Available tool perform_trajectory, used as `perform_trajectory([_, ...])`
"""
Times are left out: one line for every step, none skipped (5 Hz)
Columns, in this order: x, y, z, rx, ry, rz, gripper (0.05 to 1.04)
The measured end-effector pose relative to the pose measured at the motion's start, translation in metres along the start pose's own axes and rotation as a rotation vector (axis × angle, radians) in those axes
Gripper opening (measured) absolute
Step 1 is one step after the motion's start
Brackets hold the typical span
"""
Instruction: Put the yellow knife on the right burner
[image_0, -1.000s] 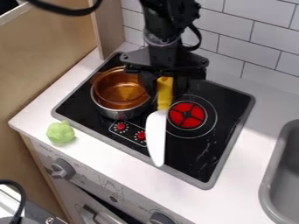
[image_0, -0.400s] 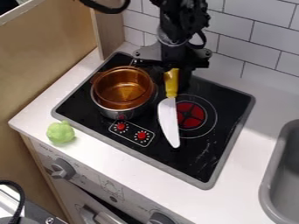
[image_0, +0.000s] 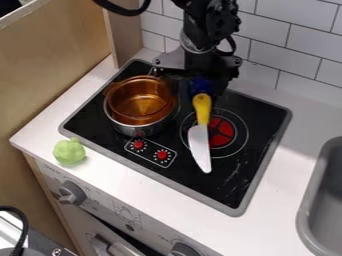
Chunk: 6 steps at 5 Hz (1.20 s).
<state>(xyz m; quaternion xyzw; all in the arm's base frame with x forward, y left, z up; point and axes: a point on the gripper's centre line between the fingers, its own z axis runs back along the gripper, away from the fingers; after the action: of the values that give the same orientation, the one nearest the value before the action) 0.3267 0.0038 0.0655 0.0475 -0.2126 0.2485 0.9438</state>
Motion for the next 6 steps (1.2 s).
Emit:
perform_trajectory([-0.001, 0.003, 0.002, 0.004, 0.031, -0.006, 0.999])
perform_trajectory([0.004, 0.009, 0.019, 0.011, 0.071, -0.01, 0.999])
perform_trajectory([0.011, 0.018, 0.036, 0.021, 0.131, -0.033, 0.999])
perform_trajectory([0.015, 0.028, 0.05, 0.017, 0.185, -0.057, 0.999])
perform_trajectory([0.013, 0.043, 0.054, 0.035, 0.261, -0.082, 0.999])
perform_trajectory([0.008, 0.053, 0.064, 0.034, 0.285, -0.076, 0.999])
